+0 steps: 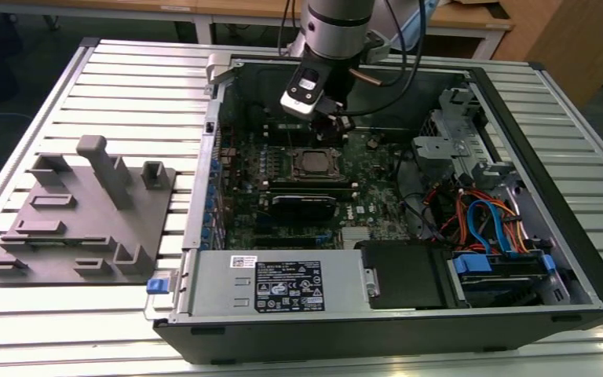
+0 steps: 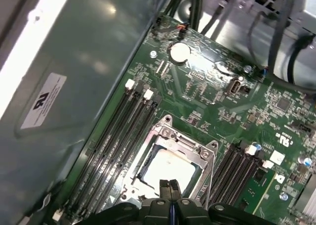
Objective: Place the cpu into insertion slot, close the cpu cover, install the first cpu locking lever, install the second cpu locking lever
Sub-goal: 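Install the first cpu locking lever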
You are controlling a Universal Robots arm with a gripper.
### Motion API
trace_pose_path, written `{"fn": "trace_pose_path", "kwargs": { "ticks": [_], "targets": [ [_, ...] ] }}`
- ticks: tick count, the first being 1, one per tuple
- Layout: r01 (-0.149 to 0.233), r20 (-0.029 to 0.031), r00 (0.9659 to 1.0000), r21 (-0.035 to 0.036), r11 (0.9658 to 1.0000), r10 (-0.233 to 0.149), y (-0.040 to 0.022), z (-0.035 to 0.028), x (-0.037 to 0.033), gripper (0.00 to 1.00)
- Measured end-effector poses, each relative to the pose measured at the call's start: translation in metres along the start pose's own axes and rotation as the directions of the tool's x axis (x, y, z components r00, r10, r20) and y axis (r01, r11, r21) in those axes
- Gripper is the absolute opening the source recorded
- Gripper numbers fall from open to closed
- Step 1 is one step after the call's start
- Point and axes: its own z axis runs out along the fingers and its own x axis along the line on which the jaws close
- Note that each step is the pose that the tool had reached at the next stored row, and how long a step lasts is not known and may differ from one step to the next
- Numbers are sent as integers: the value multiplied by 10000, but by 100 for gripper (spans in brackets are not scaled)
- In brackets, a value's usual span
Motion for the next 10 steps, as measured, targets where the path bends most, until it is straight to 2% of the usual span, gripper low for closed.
{"fn": "trace_pose_path", "kwargs": {
  "ticks": [2,10],
  "targets": [
    [204,3,9998,1,9998,-204,0,0,0,10],
    [292,4,9996,1,9996,-292,0,0,0,10]
  ]
}}
